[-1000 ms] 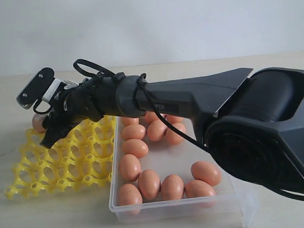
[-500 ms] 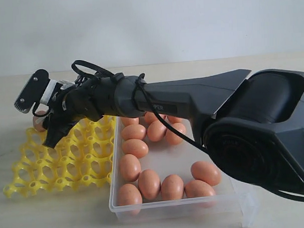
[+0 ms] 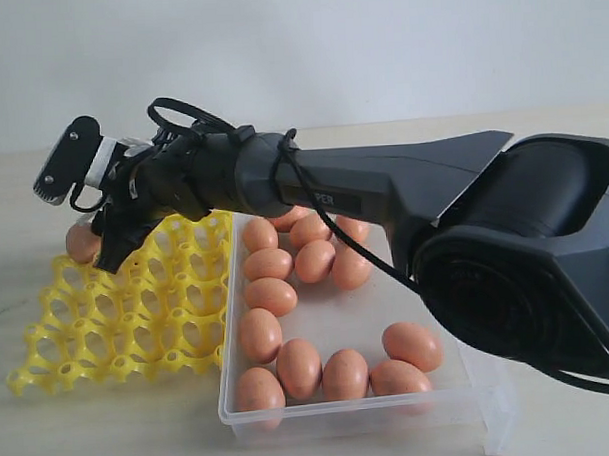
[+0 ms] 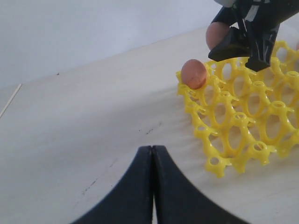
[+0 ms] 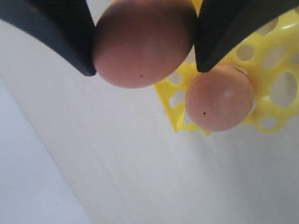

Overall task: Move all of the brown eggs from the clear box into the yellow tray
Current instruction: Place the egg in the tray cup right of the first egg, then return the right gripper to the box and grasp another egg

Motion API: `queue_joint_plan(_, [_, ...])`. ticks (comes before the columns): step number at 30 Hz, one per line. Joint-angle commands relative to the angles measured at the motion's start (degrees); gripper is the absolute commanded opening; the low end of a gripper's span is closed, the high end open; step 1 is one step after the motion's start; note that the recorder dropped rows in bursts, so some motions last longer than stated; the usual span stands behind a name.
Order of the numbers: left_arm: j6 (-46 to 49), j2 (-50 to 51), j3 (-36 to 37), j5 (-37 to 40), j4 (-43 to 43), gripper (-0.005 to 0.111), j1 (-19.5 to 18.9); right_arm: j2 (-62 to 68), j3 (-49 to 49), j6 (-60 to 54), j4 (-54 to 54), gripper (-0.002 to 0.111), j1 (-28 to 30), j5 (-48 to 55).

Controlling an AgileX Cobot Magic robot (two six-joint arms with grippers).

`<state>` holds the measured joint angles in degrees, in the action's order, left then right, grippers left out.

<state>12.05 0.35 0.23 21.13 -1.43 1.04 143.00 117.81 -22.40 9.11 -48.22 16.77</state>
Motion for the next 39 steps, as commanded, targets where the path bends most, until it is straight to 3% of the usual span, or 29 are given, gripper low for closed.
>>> queue_joint_plan(1, [-0.22,-0.35,-0.23,-0.43,0.0,0.0,0.11,0.8,0.39,-0.1,0.02,0.049,0.23,-0.18])
queue_joint_plan(5, [-0.22,-0.35,-0.23,-0.43,0.0,0.0,0.11,0.8,0.39,3.22,-0.22,0.064,0.23,0.19])
queue_joint_plan(16, [-0.33,-0.35,-0.23,-0.43,0.0,0.0,0.11,-4.59,0.39,7.49,-0.09,0.065,0.23,11.7])
queue_joint_plan(20, [-0.33,-0.35,-0.23,-0.43,0.0,0.0,0.11,-11.16,0.39,8.5,-0.57,0.064,0.23,24.1])
queue_joint_plan(25, [-0.33,-0.35,-0.23,-0.43,0.0,0.0,0.11,-19.41,0.19,20.48,0.67,0.061,1.76,53.2])
queue_joint_plan(26, [-0.33,-0.35,-0.23,-0.43,0.0,0.0,0.11,-20.34,-0.28,20.6,0.78,0.061,2.44,53.2])
queue_joint_plan(30, [-0.33,-0.35,-0.23,-0.43,0.0,0.0,0.11,-27.01,-9.88,16.01,0.23,0.061,4.55,53.2])
queue_joint_plan(34, [-0.33,-0.35,-0.23,-0.43,0.0,0.0,0.11,-31.41,-22.14,22.07,0.21,0.061,6.7,53.2])
queue_joint_plan(37, [-0.33,-0.35,-0.23,-0.43,0.0,0.0,0.11,-33.6,-30.05,32.99,0.46,0.061,8.4,53.2])
queue_joint_plan(39, [-0.33,-0.35,-0.23,-0.43,0.0,0.0,0.11,-34.91,-34.36,31.98,0.46,0.061,9.04,53.2])
